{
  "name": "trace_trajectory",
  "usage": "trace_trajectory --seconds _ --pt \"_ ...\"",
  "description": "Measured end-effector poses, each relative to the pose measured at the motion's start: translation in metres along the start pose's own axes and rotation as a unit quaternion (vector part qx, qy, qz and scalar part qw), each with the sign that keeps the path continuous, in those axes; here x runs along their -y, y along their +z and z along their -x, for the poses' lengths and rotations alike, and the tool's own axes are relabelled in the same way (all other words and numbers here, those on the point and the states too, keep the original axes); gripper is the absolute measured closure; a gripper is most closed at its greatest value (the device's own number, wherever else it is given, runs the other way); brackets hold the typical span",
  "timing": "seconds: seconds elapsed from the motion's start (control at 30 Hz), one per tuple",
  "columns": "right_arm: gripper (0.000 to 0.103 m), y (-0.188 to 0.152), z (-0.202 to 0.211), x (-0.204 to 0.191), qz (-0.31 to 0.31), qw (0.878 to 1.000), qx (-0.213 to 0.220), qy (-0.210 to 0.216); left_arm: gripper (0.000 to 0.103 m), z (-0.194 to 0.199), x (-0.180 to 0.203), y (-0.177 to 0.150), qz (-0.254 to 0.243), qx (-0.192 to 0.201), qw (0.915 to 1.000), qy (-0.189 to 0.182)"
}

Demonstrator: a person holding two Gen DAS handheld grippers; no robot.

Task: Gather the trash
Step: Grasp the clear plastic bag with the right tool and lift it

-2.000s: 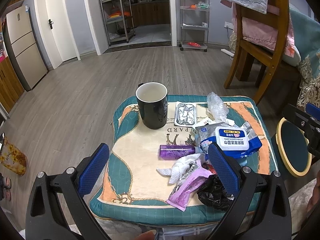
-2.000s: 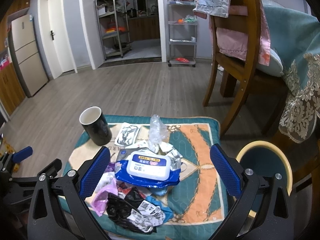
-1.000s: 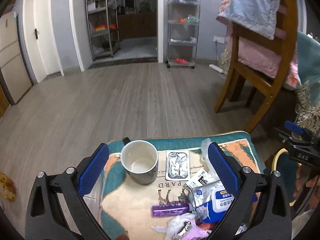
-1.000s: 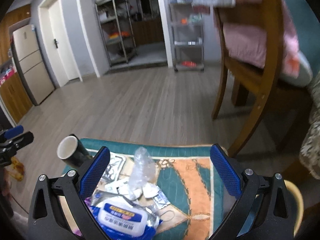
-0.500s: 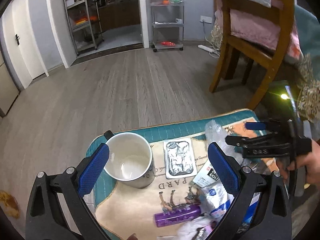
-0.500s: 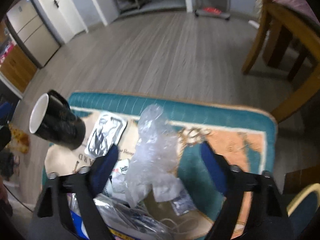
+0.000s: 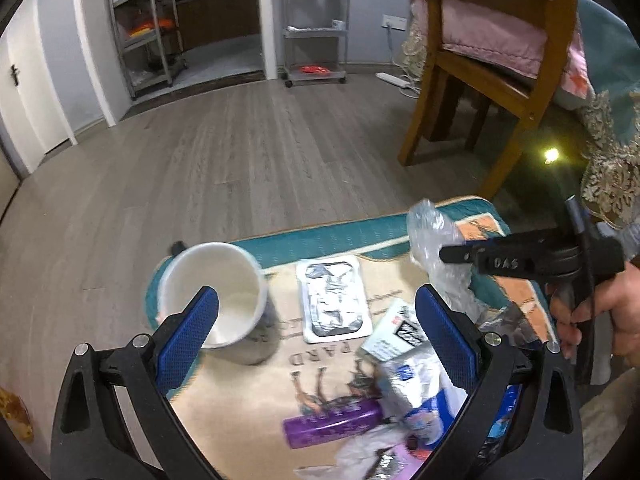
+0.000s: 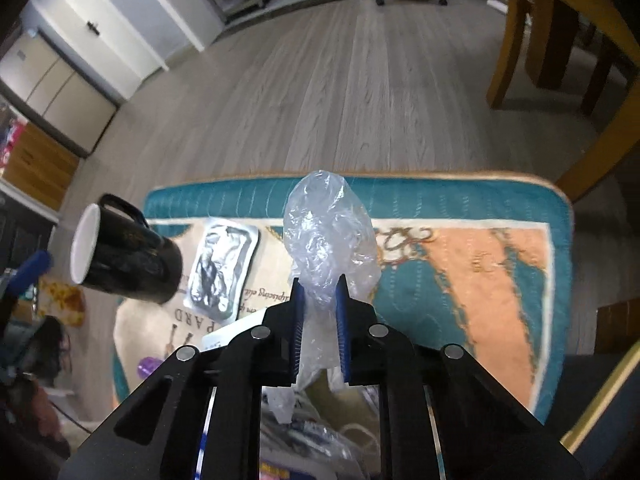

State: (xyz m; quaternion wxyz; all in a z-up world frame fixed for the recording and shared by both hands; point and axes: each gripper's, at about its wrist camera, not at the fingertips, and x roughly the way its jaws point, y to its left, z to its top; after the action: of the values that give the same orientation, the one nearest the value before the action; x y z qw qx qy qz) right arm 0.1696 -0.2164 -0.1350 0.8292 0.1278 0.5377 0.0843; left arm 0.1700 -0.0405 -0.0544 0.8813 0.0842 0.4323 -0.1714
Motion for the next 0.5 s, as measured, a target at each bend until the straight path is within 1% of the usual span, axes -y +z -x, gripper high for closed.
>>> trace_trajectory --seconds 0.07,0.13,0.2,0.27,0.43,0.5 --pt "0.087 -0.001 0.016 0.003 -0.002 1.0 0.018 -0.005 0.007 -0.005 0.012 0.0 -0.009 -0.002 0.9999 -0.01" --pt "0.087 0.0 0.032 0.007 -0.013 0.999 0.039 -0.001 0.007 -0.009 0.021 0.001 -0.013 -0.005 0.9997 -0.018" --pt "0.087 -0.002 0.053 0.014 -0.02 0.998 0.065 0.002 0.007 -0.018 0.032 0.001 -0.012 -0.018 0.9993 -0.031" --pt "0.087 -0.003 0.066 0.016 -0.018 0.997 0.081 -0.002 0.011 -0.027 0.041 -0.001 -0.01 -0.031 0.9987 -0.039" --pt "0.087 -0.007 0.089 0.03 -0.022 0.994 0.103 -0.029 0.013 -0.055 0.07 -0.003 -0.047 -0.056 0.9962 -0.048" --pt "0.087 -0.008 0.095 0.04 -0.026 0.993 0.11 -0.037 0.013 -0.066 0.08 0.002 -0.054 -0.068 0.9941 -0.065"
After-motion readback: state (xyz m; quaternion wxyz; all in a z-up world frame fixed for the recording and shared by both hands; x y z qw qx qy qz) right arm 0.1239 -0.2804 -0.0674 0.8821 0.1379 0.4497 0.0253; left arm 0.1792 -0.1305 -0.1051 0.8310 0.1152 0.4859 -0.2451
